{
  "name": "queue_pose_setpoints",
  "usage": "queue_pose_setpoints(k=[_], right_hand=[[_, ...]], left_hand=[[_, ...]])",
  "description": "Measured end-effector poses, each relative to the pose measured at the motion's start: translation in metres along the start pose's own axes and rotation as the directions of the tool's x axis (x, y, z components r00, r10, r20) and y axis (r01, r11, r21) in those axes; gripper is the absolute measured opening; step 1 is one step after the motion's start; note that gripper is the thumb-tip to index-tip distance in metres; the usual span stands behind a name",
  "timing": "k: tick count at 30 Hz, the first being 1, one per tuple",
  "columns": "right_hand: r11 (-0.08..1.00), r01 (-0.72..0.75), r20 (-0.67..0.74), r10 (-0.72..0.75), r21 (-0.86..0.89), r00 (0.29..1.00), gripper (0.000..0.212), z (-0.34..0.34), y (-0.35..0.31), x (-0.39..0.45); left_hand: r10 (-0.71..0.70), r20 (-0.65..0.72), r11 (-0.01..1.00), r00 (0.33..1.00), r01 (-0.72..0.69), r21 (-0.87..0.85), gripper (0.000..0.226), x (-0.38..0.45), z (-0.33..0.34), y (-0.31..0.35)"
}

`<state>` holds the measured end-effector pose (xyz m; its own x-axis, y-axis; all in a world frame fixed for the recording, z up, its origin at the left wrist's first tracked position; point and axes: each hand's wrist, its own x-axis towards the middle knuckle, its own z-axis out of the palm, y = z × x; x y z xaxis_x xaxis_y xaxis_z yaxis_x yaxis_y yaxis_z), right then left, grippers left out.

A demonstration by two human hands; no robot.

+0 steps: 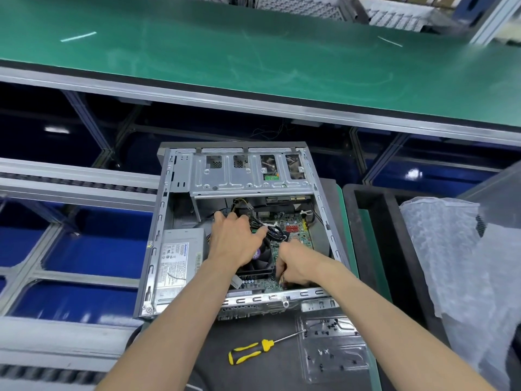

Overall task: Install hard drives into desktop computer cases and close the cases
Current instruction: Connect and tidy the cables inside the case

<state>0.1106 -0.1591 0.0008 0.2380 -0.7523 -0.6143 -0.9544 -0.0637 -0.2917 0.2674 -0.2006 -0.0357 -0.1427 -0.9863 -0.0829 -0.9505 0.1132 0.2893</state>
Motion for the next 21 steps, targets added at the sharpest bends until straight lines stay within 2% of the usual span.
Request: queue_pose_setpoints(k=[7,21], right_hand=[[0.999,-0.038,-0.007,0.038,0.007,0.999,0.014,0.004,0.005,0.011],[0.999,-0.041,0.071,0.038,0.031,0.997,0.016,0.007,0.007,0.016]], left_hand=[[0.006,0.018,1.000,1.000,-0.007,0.025,0.064,0.000,0.000,0.000],[-0.018,0.026,1.000,0.999,0.019,-0.007,0.062,-0.002,-0.003,0.001]])
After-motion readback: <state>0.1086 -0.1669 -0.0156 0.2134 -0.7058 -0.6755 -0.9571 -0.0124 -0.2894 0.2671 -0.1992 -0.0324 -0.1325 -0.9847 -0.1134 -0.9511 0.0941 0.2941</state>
